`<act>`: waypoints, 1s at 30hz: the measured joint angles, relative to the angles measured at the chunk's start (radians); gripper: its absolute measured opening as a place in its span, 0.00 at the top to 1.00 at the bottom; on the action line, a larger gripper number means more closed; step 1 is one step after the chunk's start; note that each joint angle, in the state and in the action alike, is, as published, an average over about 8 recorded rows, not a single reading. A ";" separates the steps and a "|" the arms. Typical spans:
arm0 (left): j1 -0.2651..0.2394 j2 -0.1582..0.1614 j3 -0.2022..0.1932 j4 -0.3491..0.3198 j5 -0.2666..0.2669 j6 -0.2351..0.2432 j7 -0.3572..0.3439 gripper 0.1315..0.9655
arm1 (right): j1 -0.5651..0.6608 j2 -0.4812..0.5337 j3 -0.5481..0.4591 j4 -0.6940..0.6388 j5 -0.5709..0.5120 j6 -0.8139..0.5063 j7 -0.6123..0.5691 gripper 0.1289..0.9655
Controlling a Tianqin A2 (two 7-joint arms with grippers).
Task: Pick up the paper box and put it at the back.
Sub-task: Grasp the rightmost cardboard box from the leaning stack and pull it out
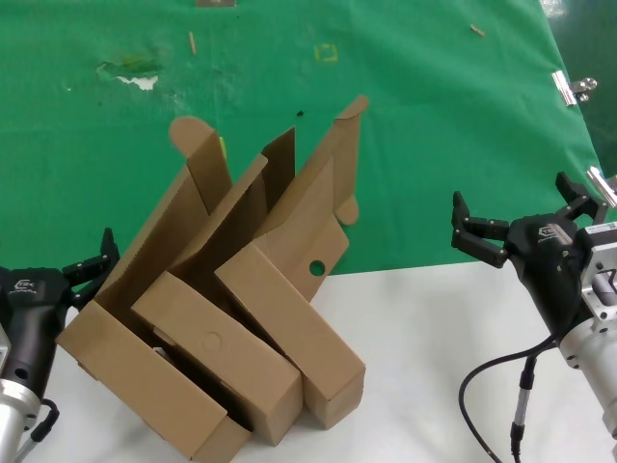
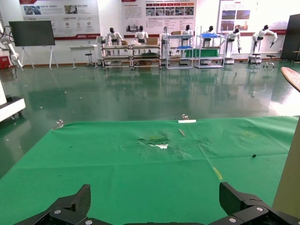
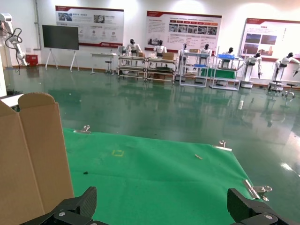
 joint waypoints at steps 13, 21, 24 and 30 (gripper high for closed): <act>0.000 0.000 0.000 0.000 0.000 0.000 0.000 0.00 | 0.000 0.000 0.000 0.000 0.000 0.000 0.000 0.00; 0.000 0.000 0.000 0.000 0.000 0.000 0.000 0.00 | 0.000 0.000 0.000 0.000 0.000 0.000 0.000 0.00; 0.000 0.000 0.000 0.000 0.000 0.000 0.000 0.00 | 0.000 0.000 0.000 0.000 0.000 0.000 0.000 0.00; 0.000 0.000 0.000 0.000 0.000 0.000 0.000 0.00 | 0.000 0.000 0.000 0.000 0.000 0.000 0.000 0.00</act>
